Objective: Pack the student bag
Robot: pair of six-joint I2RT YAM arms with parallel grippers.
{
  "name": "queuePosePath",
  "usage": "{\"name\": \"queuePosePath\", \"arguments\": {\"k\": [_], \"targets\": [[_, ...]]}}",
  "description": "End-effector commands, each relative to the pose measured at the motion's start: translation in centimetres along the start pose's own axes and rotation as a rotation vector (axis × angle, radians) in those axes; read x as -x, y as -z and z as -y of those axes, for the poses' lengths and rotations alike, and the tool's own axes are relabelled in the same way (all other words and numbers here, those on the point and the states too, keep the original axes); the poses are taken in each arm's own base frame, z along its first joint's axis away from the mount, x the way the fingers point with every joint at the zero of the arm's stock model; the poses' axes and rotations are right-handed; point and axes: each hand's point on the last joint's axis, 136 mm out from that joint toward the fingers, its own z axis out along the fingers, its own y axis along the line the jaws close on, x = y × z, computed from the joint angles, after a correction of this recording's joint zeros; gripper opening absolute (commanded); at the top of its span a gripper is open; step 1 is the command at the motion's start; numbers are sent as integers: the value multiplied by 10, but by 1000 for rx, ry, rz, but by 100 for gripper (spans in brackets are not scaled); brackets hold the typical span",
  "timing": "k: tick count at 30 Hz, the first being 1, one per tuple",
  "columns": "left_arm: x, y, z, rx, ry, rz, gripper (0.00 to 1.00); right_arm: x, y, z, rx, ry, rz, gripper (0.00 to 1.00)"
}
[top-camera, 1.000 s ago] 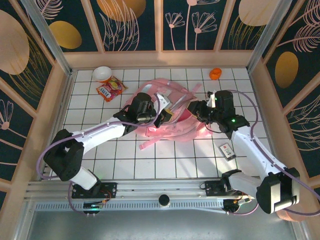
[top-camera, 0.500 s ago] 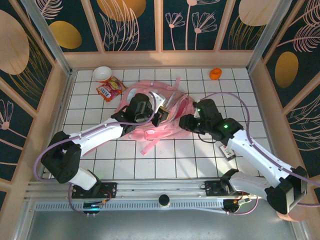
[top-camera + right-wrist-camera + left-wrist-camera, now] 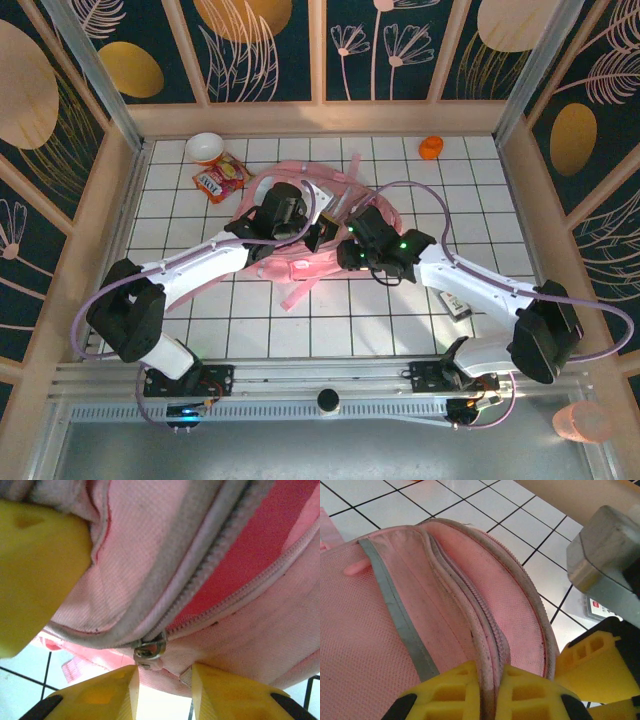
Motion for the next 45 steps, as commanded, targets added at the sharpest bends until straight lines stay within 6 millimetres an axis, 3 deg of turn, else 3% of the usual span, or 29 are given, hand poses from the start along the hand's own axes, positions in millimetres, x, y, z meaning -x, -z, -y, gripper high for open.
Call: {"name": "queuePosePath", "arguments": {"k": [1, 8, 12, 16, 19, 23, 26, 37, 43, 45], "targets": [[32, 6, 12, -57, 11, 73, 0, 24, -1, -1, -51, 25, 88, 33], [30, 4, 13, -67, -5, 56, 0, 37, 2, 19, -188, 3, 130, 34], [28, 1, 13, -69, -3, 40, 0, 39, 1, -8, -43, 59, 118, 45], [28, -1, 11, -63, -3, 36, 0, 33, 1, -10, -14, 46, 95, 45], [27, -1, 12, -72, -4, 31, 0, 30, 2, 5, -66, 18, 99, 38], [26, 0, 15, -82, -25, 22, 0, 32, 6, 31, -159, -22, 97, 10], [23, 1, 17, -90, -77, 10, 0, 36, 11, 38, -161, -14, 96, 0], [-12, -11, 1, -50, -206, -161, 0, 39, 33, 31, 53, 69, 39, 0], [-21, -10, 1, -64, -267, -192, 0, 40, 34, 56, -3, 83, -16, 0], [-24, -9, 3, -73, -281, -203, 0, 39, 32, 55, 2, 109, -29, 0]]}}
